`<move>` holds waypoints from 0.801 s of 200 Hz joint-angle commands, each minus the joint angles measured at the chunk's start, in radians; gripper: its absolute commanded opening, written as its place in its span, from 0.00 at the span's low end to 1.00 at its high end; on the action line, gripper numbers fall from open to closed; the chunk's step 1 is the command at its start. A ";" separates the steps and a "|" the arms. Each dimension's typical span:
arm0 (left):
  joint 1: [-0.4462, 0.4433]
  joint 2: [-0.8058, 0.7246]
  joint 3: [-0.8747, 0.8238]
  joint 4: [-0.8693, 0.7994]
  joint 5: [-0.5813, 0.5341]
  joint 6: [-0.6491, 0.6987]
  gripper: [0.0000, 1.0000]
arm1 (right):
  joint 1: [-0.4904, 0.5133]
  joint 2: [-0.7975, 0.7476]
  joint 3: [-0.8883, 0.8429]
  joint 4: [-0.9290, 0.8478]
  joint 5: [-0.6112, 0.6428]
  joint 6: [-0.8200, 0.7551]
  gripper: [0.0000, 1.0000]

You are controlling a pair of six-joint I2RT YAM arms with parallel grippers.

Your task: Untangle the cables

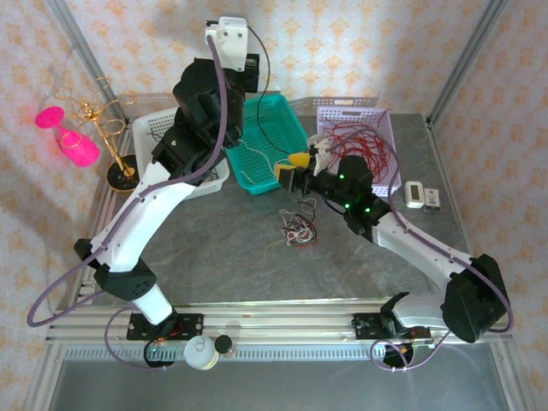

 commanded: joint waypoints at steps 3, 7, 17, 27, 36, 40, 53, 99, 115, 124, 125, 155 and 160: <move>0.009 -0.043 -0.025 0.143 -0.144 0.179 0.00 | -0.003 -0.016 -0.063 0.001 -0.014 0.032 0.59; 0.012 -0.042 -0.030 0.164 -0.158 0.203 0.00 | -0.002 -0.020 -0.074 0.001 -0.009 0.032 0.59; 0.024 -0.038 -0.042 0.204 -0.190 0.252 0.00 | -0.003 -0.030 -0.104 0.003 -0.002 0.036 0.59; 0.047 -0.038 -0.052 0.235 -0.210 0.283 0.00 | -0.003 -0.041 -0.128 0.004 0.004 0.041 0.59; 0.075 -0.040 -0.070 0.263 -0.226 0.299 0.00 | -0.003 -0.052 -0.148 0.002 0.011 0.044 0.59; 0.089 -0.043 -0.079 0.275 -0.232 0.305 0.00 | -0.002 -0.058 -0.157 0.002 0.013 0.045 0.59; 0.138 -0.047 -0.115 0.311 -0.251 0.323 0.00 | -0.003 -0.076 -0.183 0.000 0.024 0.046 0.59; 0.313 -0.071 -0.285 0.354 -0.196 0.234 0.00 | -0.003 -0.134 -0.245 -0.025 0.060 0.020 0.58; 0.348 -0.079 -0.385 0.385 -0.126 0.187 0.00 | -0.003 -0.144 -0.259 -0.026 0.065 0.016 0.58; 0.364 -0.062 -0.416 0.406 -0.143 0.190 0.00 | -0.002 -0.146 -0.262 -0.026 0.065 0.014 0.58; 0.366 -0.058 -0.418 0.408 -0.146 0.190 0.00 | -0.003 -0.147 -0.262 -0.027 0.064 0.014 0.58; 0.443 -0.003 -0.518 0.460 -0.187 0.131 0.00 | -0.002 -0.161 -0.253 -0.054 0.049 0.005 0.58; 0.456 0.003 -0.539 0.470 -0.189 0.115 0.00 | -0.003 -0.165 -0.253 -0.056 0.048 0.006 0.58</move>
